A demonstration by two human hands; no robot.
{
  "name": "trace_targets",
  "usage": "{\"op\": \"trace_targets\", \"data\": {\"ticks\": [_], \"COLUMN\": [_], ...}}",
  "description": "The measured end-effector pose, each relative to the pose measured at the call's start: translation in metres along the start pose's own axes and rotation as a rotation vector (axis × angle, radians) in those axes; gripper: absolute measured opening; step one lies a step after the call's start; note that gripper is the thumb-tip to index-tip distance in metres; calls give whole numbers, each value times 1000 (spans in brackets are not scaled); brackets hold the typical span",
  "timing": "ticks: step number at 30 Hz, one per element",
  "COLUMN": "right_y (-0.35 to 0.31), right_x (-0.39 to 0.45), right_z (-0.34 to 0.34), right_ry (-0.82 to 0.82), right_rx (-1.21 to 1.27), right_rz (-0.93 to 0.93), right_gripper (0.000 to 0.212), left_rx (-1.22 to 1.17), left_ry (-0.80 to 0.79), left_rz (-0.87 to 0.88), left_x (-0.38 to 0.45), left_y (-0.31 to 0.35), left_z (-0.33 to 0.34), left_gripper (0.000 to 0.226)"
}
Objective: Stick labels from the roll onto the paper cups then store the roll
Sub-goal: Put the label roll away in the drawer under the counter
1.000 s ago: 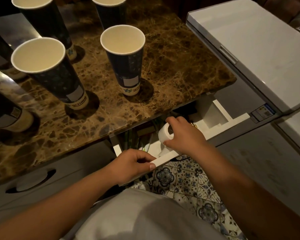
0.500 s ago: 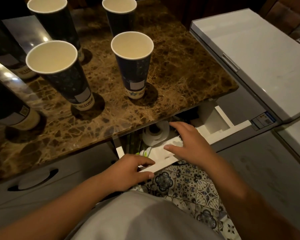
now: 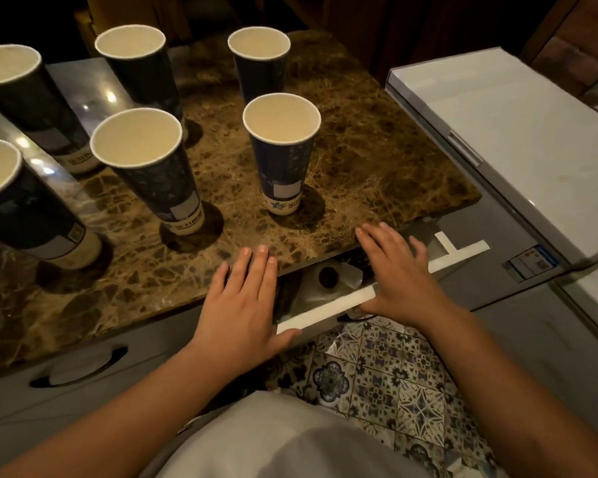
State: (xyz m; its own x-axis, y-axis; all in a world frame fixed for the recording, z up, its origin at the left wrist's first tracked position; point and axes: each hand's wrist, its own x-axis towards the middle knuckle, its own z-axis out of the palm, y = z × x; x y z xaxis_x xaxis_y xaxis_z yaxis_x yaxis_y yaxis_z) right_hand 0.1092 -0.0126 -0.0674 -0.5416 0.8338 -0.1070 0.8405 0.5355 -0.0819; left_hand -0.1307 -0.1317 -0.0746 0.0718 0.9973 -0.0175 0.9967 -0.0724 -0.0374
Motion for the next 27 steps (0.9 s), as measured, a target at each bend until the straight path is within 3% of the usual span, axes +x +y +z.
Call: {"op": "trace_targets", "data": {"ticks": [12,15,21,25,27], "right_y": [-14,-20,-24,-26,-28], "right_x": [25,31,37,36,38], "right_z": [32,37,45,46,47], "right_ry": [397,461,501,512,489], "right_rx": [69,89,109,91,84], "right_rz": [113,150,200,210,228], "right_gripper": [82,78,85,88,88], "left_rx": [13,66,112,116,33], "left_ry": [284,333,491,440,290], "left_rz": [17,53,105,102,66], "left_x": [14,15,18,17,15], "left_y": [-13,-18,-20,-21,-21], "left_z": [18,26,29,28,23], "left_gripper": [55,57,38,37,49]}}
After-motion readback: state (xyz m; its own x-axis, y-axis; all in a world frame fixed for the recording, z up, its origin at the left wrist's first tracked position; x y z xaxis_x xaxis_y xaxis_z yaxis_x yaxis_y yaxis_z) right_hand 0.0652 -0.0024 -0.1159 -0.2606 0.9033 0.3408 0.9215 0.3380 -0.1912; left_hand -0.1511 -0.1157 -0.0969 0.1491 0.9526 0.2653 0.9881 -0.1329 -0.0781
